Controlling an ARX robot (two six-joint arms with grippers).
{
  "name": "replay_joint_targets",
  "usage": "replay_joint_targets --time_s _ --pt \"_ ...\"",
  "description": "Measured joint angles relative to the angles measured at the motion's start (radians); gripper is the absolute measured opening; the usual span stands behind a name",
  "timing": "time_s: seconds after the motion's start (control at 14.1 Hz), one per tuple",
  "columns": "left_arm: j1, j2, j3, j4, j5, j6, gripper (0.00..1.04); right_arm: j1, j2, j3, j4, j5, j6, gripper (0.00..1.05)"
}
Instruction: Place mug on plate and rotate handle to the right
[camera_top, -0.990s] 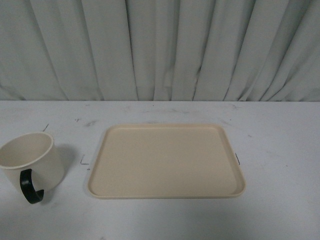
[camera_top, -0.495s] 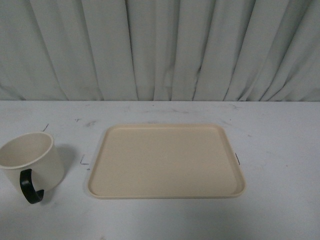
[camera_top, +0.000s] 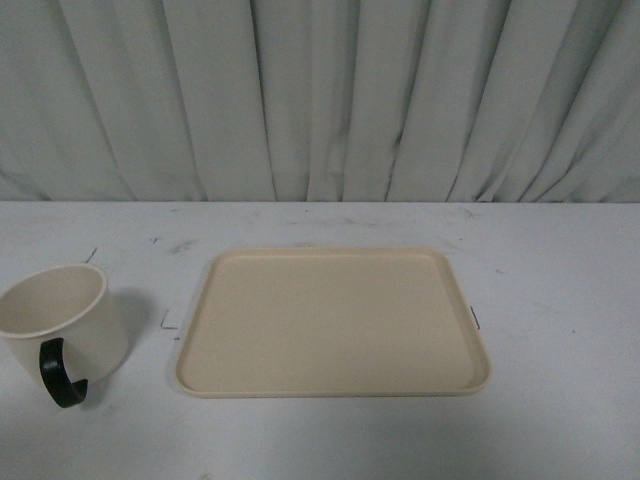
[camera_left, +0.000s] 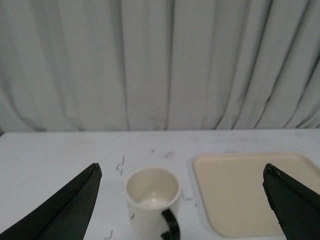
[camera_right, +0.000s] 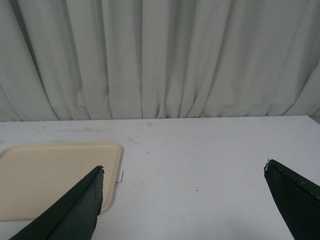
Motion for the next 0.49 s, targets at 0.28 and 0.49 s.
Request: replay_joint_targets --time_s 0.28,0.49 --pt "-0.084 0.687 0.24 0.408 -0.001 0.082 0.98 0.0 0.0 0.0 0.001 0.001 0.0 0.98" --pt "-0.063 1.184 0.48 0.334 0.135 0.054 0.98 0.0 0.0 0.0 0.001 0.001 0.0 0.98"
